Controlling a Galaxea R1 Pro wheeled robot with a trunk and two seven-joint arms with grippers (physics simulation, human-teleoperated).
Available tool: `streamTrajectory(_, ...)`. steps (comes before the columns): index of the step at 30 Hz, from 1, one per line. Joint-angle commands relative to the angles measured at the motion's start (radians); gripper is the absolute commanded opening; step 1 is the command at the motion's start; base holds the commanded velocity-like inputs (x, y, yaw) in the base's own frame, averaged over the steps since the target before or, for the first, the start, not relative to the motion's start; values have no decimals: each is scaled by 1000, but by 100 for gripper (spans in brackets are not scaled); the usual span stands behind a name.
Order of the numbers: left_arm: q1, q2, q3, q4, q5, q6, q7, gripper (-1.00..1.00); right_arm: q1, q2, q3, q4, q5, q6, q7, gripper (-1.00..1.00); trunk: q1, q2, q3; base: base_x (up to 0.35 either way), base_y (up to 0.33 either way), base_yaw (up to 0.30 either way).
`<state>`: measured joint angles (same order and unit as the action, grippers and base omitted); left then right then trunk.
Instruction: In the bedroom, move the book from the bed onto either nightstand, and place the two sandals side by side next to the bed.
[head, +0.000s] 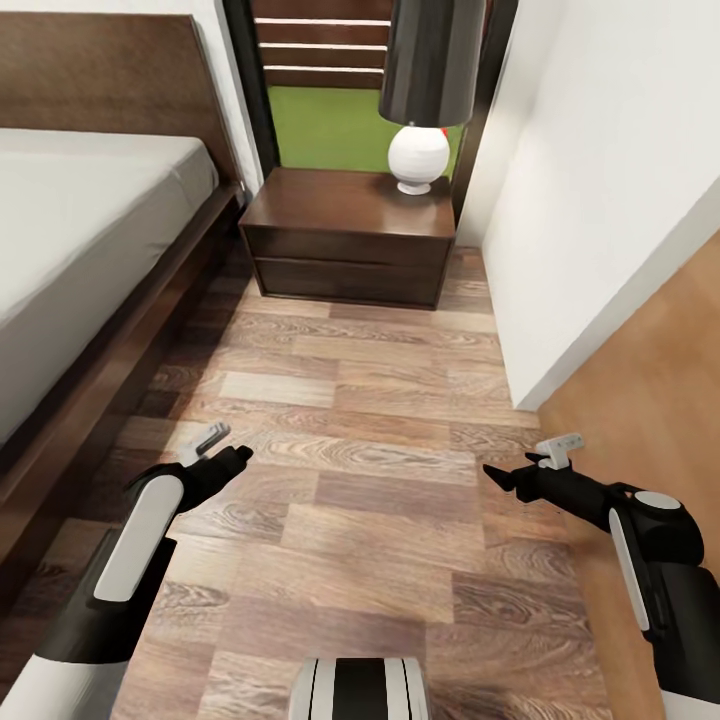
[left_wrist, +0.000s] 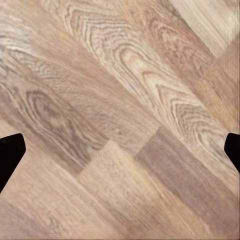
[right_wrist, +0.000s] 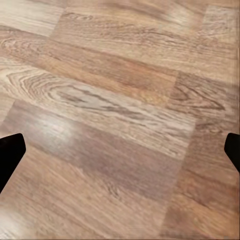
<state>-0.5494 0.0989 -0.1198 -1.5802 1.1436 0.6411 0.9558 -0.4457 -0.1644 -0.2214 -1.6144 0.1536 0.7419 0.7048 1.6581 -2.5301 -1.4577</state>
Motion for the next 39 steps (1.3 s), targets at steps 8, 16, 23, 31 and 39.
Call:
streamTrajectory(8,12,1,1,-9,7,2,8,100,2,0,5,-1,11,2,11,100,0,0,-1,325,-135,40)
streamTrajectory(16,15,1,3,-12,6,0,8,100,2,-1,48,-1,12,2,10,100,0,0,-1,228,-69,231)
streamTrajectory(23,16,1,3,-12,6,0,8,100,2,-1,51,-1,12,2,10,100,0,0,-1,28,-7,275)
streamTrajectory(31,17,1,1,-12,7,1,9,100,1,-1,48,-1,12,3,11,100,0,0,-1,123,0,219)
streamTrajectory(39,17,1,0,-12,7,2,9,100,2,-1,47,-1,11,2,11,100,0,0,-1,303,0,36)
